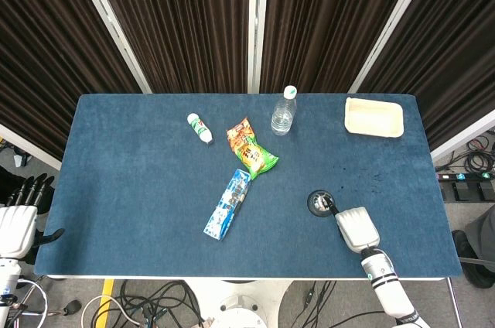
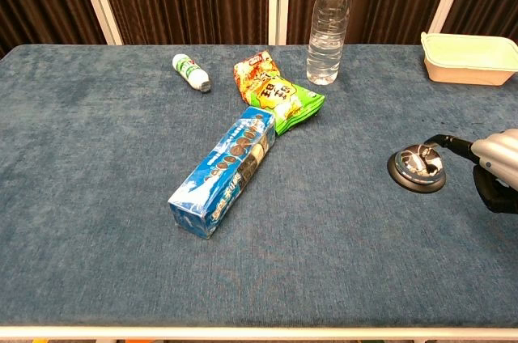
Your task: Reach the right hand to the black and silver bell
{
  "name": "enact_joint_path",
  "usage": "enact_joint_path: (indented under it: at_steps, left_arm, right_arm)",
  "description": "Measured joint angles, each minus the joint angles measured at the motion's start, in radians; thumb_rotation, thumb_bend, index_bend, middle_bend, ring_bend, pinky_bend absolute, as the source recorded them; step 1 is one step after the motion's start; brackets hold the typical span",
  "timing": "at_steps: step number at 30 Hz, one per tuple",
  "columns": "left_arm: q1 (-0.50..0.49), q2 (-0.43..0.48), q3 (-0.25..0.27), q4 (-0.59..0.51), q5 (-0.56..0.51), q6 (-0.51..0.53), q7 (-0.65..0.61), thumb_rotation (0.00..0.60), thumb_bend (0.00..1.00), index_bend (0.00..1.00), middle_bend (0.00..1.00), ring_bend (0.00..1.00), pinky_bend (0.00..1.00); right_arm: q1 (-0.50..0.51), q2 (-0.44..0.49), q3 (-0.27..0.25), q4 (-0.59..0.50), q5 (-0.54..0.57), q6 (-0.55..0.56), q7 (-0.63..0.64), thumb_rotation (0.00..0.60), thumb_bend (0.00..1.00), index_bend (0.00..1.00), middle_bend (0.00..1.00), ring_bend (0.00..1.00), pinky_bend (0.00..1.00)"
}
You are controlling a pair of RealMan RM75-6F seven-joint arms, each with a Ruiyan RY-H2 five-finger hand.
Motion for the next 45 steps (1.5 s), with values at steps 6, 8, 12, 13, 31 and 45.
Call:
enact_joint_path:
  at_steps: [6,8,12,13,31,45]
  left_arm:
    - [0.001,0.0,0.001,0.001,0.0,-0.001,-0.001,0.6,0.0,0.06,0.03,0.0,0.17]
    - [0.001,0.001,0.001,0.0,0.002,0.001,0.001,0.6,0.0,0.06,0.03,0.0,0.17]
    - [0.002,0.004,0.0,-0.007,0.005,0.005,0.004,0.6,0.0,0.06,0.03,0.0,0.17]
    - [0.001,0.004,-0.001,-0.008,0.006,0.006,0.005,0.6,0.0,0.06,0.03,0.0,0.17]
    - [-0.002,0.009,-0.003,-0.019,0.004,0.001,0.015,0.6,0.0,0.06,0.03,0.0,0.17]
    - [-0.005,0.013,-0.005,-0.039,0.015,0.011,0.031,0.6,0.0,0.06,0.03,0.0,0.17]
  right_arm:
    - [0.006,-0.005,-0.007,0.009,0.04,-0.032,-0.007,0.6,1.0,0.09,0.95,0.94,0.86]
    - [0.008,-0.007,-0.011,0.01,0.042,-0.033,-0.007,0.6,1.0,0.09,0.95,0.94,0.86]
    - [0.009,-0.001,-0.008,0.0,0.035,-0.018,0.004,0.6,1.0,0.09,0.95,0.94,0.86]
    - [0.008,0.001,-0.007,-0.004,0.03,-0.01,0.007,0.6,1.0,0.09,0.95,0.94,0.86]
    - [0.015,0.012,-0.021,-0.011,0.04,-0.017,-0.006,0.6,1.0,0.09,0.95,0.94,0.86]
    - [-0.009,0.07,0.006,-0.079,-0.074,0.151,0.09,0.6,1.0,0.09,0.95,0.94,0.86]
